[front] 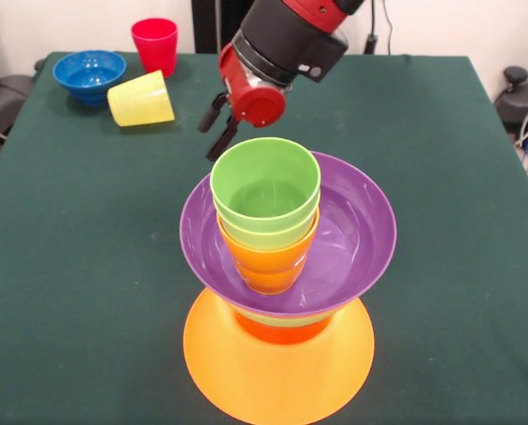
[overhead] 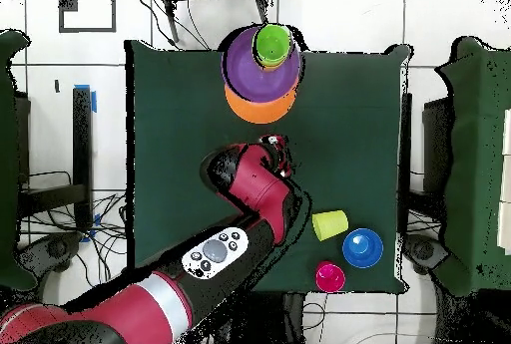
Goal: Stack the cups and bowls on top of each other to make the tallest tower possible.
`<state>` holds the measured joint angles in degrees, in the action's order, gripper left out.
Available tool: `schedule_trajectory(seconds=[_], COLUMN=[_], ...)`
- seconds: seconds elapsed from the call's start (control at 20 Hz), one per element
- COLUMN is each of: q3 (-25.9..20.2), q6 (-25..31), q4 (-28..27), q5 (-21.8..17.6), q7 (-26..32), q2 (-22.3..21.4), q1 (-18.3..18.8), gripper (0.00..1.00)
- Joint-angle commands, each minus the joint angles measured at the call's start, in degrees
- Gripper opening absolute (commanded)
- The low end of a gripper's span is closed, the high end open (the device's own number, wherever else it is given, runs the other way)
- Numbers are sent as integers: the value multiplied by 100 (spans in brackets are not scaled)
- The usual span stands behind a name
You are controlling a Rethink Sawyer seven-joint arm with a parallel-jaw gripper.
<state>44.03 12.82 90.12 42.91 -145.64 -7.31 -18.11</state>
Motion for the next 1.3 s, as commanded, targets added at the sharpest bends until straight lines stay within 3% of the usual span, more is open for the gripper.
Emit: schedule_trajectory(seconds=[0.05, 0.5, 1.05, 1.3], q3=[-820, -1569, -1961, -1872], q6=[-1130, -1719, -1922, -1870], q4=[370, 1018, 1331, 1492], q5=[-1188, -2062, -2054, -1925], q7=[251, -332, -707, -741], q2=[-611, -851, -816, -875], q1=[325, 767, 885, 750], gripper=[100, 100, 100, 100])
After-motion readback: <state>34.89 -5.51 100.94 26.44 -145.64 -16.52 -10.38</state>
